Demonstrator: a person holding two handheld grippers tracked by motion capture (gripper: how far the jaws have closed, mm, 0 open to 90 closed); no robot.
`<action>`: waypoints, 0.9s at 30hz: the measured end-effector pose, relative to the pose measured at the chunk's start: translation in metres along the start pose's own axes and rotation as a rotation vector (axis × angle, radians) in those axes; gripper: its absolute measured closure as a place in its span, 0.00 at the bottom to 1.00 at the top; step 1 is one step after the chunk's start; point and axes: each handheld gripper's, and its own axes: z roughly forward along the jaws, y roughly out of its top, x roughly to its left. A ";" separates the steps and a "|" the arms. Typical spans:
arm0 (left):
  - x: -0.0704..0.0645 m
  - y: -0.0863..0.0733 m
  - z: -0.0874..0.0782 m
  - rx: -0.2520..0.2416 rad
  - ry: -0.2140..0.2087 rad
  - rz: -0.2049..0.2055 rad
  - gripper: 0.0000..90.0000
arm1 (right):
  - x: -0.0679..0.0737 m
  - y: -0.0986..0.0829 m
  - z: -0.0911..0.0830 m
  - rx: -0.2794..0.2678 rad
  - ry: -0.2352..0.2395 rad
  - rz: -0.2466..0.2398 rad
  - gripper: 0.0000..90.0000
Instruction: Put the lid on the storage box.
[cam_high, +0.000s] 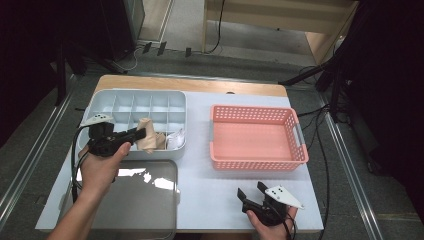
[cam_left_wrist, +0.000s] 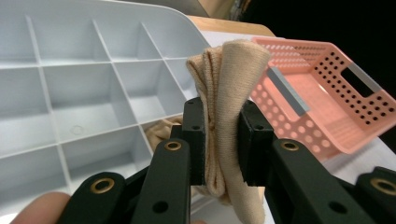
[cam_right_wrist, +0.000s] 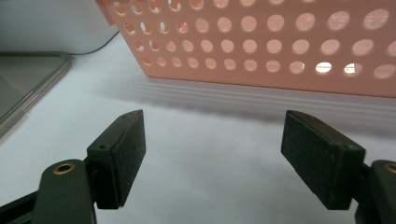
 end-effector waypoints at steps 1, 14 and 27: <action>0.003 0.000 0.000 -0.003 0.005 -0.004 0.85 | 0.000 0.000 0.000 0.001 0.001 -0.003 0.25; 0.024 0.003 0.004 0.002 0.058 -0.032 0.85 | 0.001 0.000 0.000 0.015 -0.003 0.001 0.25; 0.036 0.002 0.011 0.009 0.121 -0.027 0.85 | 0.001 0.000 0.000 0.016 0.000 -0.002 0.25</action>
